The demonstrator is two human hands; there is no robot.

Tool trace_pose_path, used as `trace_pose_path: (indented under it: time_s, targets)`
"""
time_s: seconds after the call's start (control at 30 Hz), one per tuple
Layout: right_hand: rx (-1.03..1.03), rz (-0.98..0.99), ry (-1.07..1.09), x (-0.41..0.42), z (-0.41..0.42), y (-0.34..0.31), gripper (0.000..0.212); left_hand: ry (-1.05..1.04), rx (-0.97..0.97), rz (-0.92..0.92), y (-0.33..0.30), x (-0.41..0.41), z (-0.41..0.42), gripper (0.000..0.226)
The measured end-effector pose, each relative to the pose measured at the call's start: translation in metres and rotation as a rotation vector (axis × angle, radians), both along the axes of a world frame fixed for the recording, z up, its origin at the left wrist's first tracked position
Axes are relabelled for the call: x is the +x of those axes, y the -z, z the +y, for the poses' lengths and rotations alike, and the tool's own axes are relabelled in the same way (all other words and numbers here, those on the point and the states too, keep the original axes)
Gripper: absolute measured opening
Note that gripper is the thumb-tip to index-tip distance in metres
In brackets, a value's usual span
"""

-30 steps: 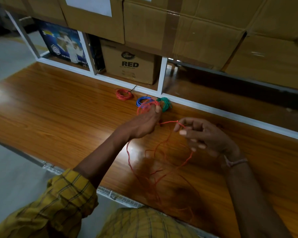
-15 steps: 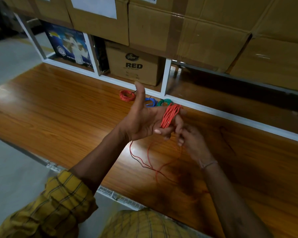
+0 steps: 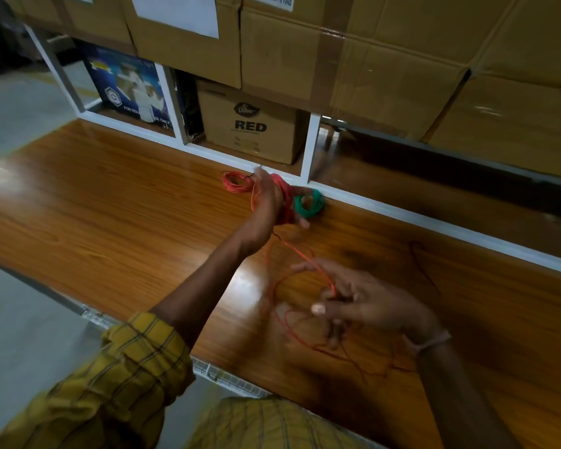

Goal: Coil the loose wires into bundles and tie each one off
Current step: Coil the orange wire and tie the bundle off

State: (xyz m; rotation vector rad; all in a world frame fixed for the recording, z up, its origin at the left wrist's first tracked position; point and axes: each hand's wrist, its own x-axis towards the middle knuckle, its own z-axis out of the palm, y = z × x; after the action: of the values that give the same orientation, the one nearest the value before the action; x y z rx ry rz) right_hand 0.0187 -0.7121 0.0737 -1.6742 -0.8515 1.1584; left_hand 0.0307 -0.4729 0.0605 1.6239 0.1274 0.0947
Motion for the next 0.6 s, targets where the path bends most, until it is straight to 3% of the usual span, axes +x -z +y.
trace_pose_path:
  time_s: [0.1,0.17,0.23,0.33,0.47,0.6]
  targets:
    - [0.087,0.074,-0.011,0.022,-0.018,-0.022,0.051,0.107,0.297,0.110,0.012,-0.007,0.005,0.119]
    - [0.178,0.064,0.065,0.039,-0.029,-0.029,0.037,0.195,0.352,0.148,0.016,-0.010,0.008,0.126]
    - [0.270,0.101,0.202,0.055,-0.036,-0.031,0.037,0.295,0.337,0.144,0.011,-0.016,0.006,0.123]
    - [0.375,0.038,0.452,0.080,-0.037,-0.030,0.021,0.480,0.228,0.208,0.008,-0.027,0.006,0.123]
    - [0.278,-0.130,0.743,0.100,-0.019,-0.005,0.019,0.731,-0.039,0.200,-0.001,-0.037,0.002,0.134]
    - [0.197,-0.232,0.901,0.096,0.010,0.028,0.011,0.810,-0.279,0.186,-0.015,-0.039,-0.010,0.138]
